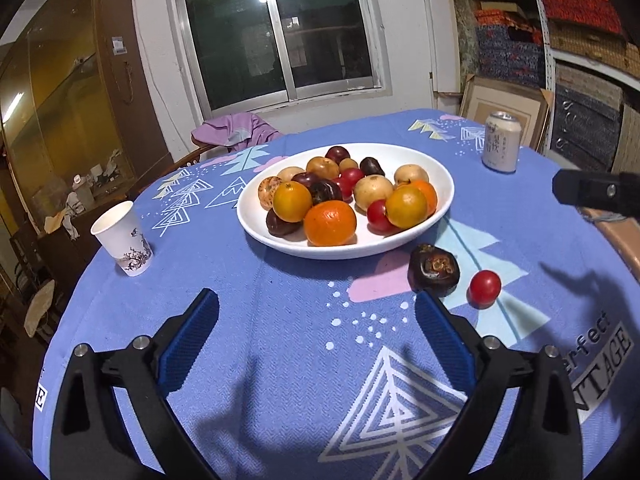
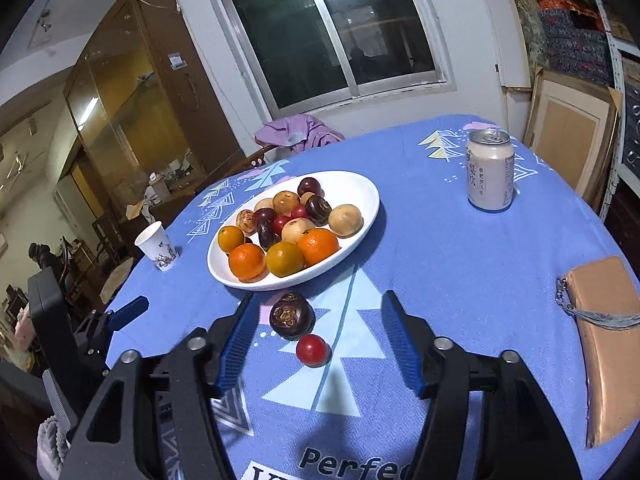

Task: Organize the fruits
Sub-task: 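Grasp the dark mangosteen with the left tool while the right tool grasps the red tomato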

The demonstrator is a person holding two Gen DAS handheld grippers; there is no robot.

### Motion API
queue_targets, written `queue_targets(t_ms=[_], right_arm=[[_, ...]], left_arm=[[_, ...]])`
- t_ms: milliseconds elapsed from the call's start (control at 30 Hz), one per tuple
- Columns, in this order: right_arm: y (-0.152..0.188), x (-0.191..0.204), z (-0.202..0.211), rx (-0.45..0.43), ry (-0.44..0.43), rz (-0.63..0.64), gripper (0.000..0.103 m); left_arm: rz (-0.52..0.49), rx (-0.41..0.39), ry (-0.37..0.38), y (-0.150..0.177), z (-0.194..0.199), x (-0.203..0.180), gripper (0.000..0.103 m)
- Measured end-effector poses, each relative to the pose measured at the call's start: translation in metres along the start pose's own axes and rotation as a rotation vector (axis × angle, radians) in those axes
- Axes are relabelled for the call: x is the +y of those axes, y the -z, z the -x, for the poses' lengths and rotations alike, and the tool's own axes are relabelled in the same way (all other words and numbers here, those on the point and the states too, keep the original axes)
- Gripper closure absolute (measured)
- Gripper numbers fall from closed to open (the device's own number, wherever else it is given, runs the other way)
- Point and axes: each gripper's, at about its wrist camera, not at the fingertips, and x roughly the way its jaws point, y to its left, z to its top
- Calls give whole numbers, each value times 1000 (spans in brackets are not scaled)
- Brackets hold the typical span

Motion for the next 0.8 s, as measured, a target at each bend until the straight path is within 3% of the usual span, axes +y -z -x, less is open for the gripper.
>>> queue_targets(t_ms=[400,467,533,667,800], right_arm=[[31,32,-46,141,104,229,30],[34,37,-50,146,113,262,34],[38,41,-57,165,124,308,46],[42,45,-69,188,152,350,50],[41,44,-81,226,138,347,66]], left_arm=[[35,68,-9,1,-17,8,5],[55,77,-8,0,-19,13,5],[78,83,-2,0,-21,18,5],[111,95,26,-1,-22,24,5],[96,104,26,0,-24,20,5]])
